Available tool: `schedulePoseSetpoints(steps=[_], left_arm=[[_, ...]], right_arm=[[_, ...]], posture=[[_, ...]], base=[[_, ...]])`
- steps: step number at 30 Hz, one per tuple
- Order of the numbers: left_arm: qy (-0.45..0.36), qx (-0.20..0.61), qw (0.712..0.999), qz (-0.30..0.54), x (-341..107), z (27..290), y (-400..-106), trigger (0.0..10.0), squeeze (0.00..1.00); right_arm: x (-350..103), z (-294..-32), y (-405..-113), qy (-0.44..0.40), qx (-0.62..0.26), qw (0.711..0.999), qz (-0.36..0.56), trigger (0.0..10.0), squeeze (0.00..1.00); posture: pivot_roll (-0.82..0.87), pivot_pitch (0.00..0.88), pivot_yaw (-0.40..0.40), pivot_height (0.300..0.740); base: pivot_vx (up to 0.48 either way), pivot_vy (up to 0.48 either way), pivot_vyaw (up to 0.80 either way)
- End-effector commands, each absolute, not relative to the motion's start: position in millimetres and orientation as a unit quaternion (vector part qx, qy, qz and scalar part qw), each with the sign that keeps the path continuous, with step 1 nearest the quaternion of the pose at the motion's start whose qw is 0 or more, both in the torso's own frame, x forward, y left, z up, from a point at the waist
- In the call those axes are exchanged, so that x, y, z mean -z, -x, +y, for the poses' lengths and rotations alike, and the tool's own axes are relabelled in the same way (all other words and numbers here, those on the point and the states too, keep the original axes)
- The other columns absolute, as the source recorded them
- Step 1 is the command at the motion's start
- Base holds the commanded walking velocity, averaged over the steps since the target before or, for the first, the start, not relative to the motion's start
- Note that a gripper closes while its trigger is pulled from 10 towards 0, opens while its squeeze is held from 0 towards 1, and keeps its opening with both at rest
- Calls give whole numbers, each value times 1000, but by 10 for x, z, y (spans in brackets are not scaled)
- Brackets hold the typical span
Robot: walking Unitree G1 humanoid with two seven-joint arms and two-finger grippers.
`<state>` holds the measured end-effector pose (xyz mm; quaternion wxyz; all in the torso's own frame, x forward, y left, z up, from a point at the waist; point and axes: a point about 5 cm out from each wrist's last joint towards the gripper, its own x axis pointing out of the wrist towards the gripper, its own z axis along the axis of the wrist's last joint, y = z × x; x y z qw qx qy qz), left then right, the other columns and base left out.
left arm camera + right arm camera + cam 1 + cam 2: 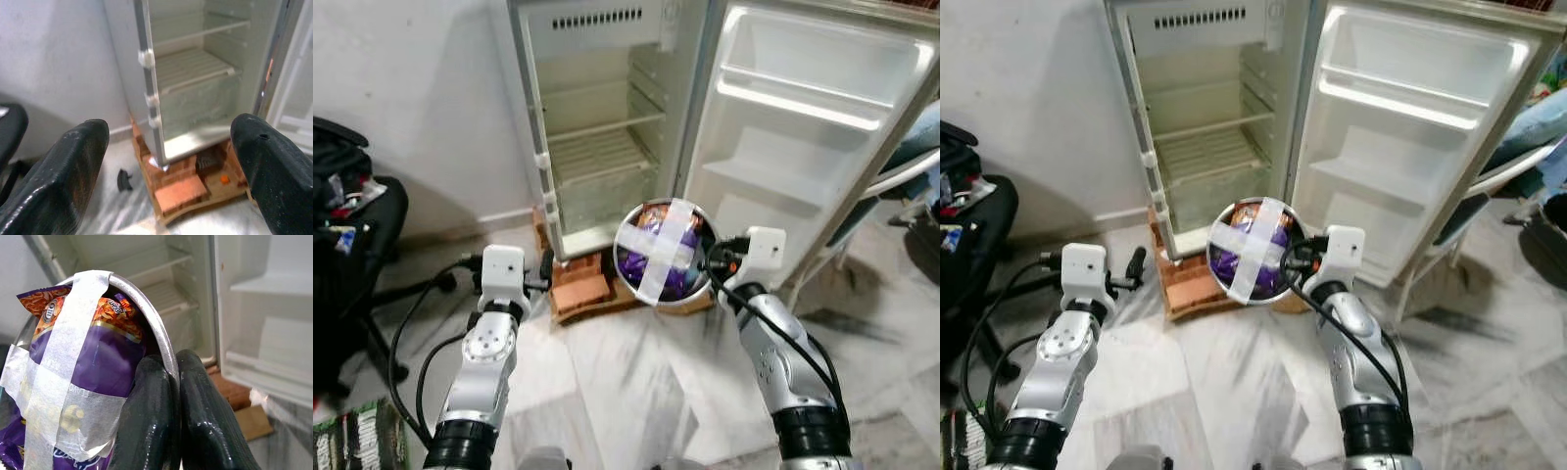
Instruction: Restocking fridge
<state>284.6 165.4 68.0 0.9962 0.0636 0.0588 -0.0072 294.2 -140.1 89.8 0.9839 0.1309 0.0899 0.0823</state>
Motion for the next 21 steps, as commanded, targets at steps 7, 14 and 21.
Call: schedulePoseSetpoints(steps=[7,14,21], left_arm=[[-68,6,996,56,-724,1710,-2838,10000,0],[-81,-25,993,79,-654,1916,-2693,10000,0],[-79,-64,990,101,-594,2067,-2495,10000,0]], right_arm=[[-1004,-1335,-2992,-127,-90,986,65,10000,0],[-1044,-1440,-2993,-115,-52,991,43,10000,0],[-999,-1492,-2907,-99,-60,992,45,10000,0]], posture=[[42,49,-64,740],[46,56,-54,740],[54,54,-49,740]], base=[[471,0,0],[480,0,0],[480,0,280]])
